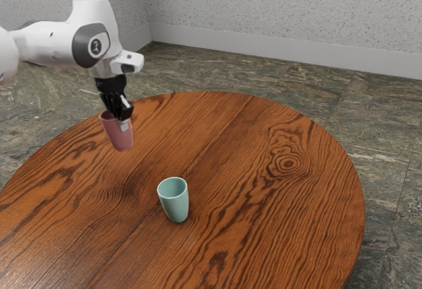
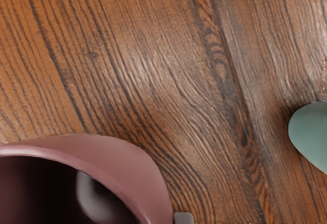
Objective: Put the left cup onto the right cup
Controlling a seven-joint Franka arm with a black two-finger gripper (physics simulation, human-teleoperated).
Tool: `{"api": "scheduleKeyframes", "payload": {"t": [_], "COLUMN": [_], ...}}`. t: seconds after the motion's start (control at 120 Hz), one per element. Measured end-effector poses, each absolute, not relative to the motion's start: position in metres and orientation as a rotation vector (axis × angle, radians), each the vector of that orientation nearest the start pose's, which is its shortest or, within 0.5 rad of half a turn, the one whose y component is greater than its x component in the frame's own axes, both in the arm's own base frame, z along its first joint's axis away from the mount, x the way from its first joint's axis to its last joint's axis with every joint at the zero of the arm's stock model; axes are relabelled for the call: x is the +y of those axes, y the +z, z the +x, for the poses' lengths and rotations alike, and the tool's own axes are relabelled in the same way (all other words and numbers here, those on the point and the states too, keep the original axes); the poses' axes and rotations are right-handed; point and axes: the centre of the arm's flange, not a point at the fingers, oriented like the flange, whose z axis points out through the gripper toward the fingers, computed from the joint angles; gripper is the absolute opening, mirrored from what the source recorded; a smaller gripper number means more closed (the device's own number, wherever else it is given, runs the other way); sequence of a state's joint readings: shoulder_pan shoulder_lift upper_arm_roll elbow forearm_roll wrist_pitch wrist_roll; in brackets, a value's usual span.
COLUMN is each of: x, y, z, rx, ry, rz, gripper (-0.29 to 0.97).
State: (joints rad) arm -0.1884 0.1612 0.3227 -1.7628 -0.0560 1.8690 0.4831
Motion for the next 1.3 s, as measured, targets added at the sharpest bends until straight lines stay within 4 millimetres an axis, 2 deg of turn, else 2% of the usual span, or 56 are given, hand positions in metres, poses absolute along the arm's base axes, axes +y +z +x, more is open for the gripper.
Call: {"api": "scheduleKeyframes", "payload": {"t": [0.208,0.325,0.458,0.65,0.8,1.058,1.3], "x": [0.025,0.005,-0.012,-0.035,-0.050,-0.072,-0.091], "y": [0.488,0.485,0.481,0.488,0.486,0.481,0.463], "z": [0.586,0.572,0.559,0.551,0.545,0.546,0.556], "rx": [0.600,0.617,0.615,0.597,0.574,0.536,0.519], "ry": [0.086,0.099,0.075,0.017,0.011,0.014,0.049], "rz": [-3.086,-3.089,-3.087,-3.072,-3.074,-3.074,-3.066], "gripper": [-0.10,-0.10,-0.10,-0.10,-0.10,-0.10,-0.10]}}
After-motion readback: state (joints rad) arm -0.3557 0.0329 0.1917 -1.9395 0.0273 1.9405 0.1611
